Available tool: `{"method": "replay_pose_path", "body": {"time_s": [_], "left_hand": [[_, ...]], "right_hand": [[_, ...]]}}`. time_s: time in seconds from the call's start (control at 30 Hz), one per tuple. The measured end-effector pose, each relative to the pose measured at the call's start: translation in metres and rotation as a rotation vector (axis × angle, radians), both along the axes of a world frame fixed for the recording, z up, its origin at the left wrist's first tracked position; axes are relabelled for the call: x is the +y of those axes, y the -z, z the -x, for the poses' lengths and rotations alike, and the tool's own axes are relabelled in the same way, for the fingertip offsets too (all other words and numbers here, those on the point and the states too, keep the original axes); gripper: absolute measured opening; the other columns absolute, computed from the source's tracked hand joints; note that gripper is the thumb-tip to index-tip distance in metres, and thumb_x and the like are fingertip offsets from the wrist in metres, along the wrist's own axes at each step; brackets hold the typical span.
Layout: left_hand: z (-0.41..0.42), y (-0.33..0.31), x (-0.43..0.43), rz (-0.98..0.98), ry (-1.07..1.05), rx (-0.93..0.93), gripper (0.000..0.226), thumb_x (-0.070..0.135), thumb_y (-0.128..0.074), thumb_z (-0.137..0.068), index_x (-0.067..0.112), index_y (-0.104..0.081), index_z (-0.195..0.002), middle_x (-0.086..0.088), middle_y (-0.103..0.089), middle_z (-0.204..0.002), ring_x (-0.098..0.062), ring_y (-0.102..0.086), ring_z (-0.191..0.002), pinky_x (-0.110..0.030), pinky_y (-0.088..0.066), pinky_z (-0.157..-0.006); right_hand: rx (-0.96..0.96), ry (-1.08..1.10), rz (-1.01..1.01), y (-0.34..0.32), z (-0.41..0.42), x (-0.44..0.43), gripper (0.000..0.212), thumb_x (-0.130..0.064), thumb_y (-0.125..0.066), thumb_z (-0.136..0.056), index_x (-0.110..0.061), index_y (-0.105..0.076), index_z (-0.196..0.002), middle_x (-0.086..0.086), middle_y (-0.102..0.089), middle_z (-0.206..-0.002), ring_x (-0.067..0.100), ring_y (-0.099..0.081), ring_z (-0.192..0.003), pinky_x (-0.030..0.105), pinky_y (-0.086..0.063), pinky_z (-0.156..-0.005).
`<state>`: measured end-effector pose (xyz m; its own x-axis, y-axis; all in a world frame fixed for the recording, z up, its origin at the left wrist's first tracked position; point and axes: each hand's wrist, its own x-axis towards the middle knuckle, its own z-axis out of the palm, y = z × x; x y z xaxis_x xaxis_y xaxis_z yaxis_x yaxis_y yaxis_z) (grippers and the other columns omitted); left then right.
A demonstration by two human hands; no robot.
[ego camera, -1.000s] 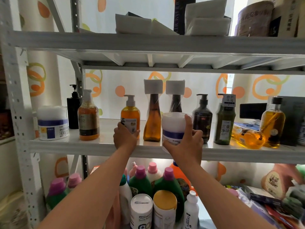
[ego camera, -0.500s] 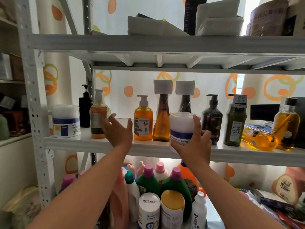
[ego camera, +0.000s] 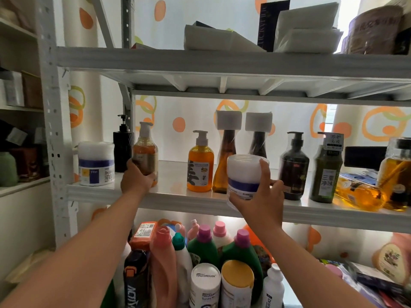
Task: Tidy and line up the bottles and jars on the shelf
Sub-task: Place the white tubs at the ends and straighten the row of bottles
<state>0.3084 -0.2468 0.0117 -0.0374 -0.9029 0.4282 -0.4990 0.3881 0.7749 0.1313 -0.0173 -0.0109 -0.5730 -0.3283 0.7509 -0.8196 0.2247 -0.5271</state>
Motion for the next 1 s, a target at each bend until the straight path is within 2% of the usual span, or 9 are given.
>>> {"method": "replay_pose_path", "body": {"time_s": [0.23,0.7,0.8,0.93,1.0], "left_hand": [[0.025,0.002,0.024,0.047,0.067,-0.047,0.075,0.035,-0.072,-0.080,0.009,-0.031,-0.136,-0.016,-0.055,-0.129,-0.035,-0.055,-0.116,-0.043,-0.045,-0.093],[0.044,0.005,0.040,0.031,0.092,-0.032,0.075,0.032,-0.068,-0.084,0.013,-0.026,-0.142,-0.014,-0.052,-0.133,-0.033,-0.054,-0.119,-0.042,-0.045,-0.097],[0.045,0.008,0.039,0.038,0.111,-0.029,0.079,0.033,-0.067,-0.085,0.013,-0.021,-0.145,-0.012,-0.051,-0.135,-0.032,-0.052,-0.121,-0.041,-0.044,-0.099],[0.044,0.010,0.032,-0.007,0.171,-0.020,0.094,0.040,-0.065,-0.084,0.015,-0.004,-0.151,-0.013,-0.045,-0.143,-0.033,-0.047,-0.128,-0.044,-0.041,-0.103],[0.042,0.012,0.031,0.017,0.176,0.004,0.094,0.050,-0.063,-0.081,0.020,-0.008,-0.150,-0.015,-0.041,-0.145,-0.034,-0.043,-0.131,-0.047,-0.041,-0.105]], "right_hand": [[-0.009,-0.011,0.002,0.001,-0.001,-0.001,0.098,-0.046,-0.075,-0.070,-0.034,-0.011,-0.142,0.010,-0.035,-0.128,0.023,-0.043,-0.113,0.036,-0.048,-0.089],[0.025,-0.021,0.032,0.005,-0.005,-0.006,0.099,-0.048,-0.075,-0.069,-0.032,-0.012,-0.142,0.009,-0.036,-0.129,0.021,-0.042,-0.114,0.034,-0.047,-0.090],[0.027,-0.037,0.038,0.006,-0.007,-0.010,0.099,-0.048,-0.076,-0.068,-0.037,-0.008,-0.140,0.010,-0.036,-0.129,0.021,-0.043,-0.114,0.034,-0.047,-0.090],[0.020,-0.071,0.050,0.004,-0.013,-0.020,0.099,-0.047,-0.076,-0.068,-0.038,-0.008,-0.140,0.008,-0.038,-0.126,0.019,-0.043,-0.113,0.031,-0.048,-0.089],[0.006,-0.112,0.047,0.003,-0.020,-0.026,0.100,-0.045,-0.076,-0.068,-0.038,-0.009,-0.141,0.007,-0.037,-0.125,0.019,-0.043,-0.113,0.032,-0.048,-0.088]]}}
